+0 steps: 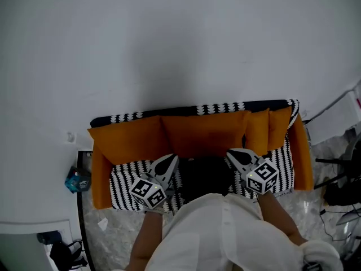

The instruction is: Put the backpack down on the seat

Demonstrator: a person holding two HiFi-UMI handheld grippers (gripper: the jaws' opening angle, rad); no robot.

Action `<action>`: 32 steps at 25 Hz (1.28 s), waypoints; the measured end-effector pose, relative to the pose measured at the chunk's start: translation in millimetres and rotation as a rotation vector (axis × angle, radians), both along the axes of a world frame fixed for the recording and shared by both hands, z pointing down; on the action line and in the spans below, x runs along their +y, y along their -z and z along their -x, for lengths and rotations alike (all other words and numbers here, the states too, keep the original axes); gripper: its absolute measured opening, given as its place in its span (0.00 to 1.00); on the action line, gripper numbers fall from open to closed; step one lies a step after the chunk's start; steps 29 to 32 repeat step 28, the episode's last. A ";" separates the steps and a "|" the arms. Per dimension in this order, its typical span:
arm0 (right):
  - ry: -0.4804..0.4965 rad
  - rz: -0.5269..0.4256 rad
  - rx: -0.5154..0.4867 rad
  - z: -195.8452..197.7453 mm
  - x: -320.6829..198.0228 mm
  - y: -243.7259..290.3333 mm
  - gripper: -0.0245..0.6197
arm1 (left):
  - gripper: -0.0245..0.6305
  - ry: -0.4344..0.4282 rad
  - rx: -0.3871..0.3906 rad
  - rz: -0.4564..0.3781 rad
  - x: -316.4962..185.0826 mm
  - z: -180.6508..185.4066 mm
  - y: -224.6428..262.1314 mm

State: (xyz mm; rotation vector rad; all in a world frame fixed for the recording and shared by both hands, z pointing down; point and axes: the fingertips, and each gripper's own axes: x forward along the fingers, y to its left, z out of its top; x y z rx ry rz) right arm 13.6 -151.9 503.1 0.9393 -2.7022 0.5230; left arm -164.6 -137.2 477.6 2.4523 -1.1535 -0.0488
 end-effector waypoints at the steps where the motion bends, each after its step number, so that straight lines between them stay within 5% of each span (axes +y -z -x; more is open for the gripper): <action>1: 0.003 -0.021 0.003 0.0 -1.9 6.5 0.07 | 0.07 0.008 -0.001 -0.014 -1.4 2.2 4.2; 7: 0.017 -0.091 0.024 0.2 -5.1 29.1 0.06 | 0.07 0.031 0.023 -0.034 -0.4 6.6 11.5; 32: 0.056 -0.119 0.026 0.4 7.7 41.4 0.06 | 0.07 -0.006 0.081 -0.014 11.4 -6.8 12.2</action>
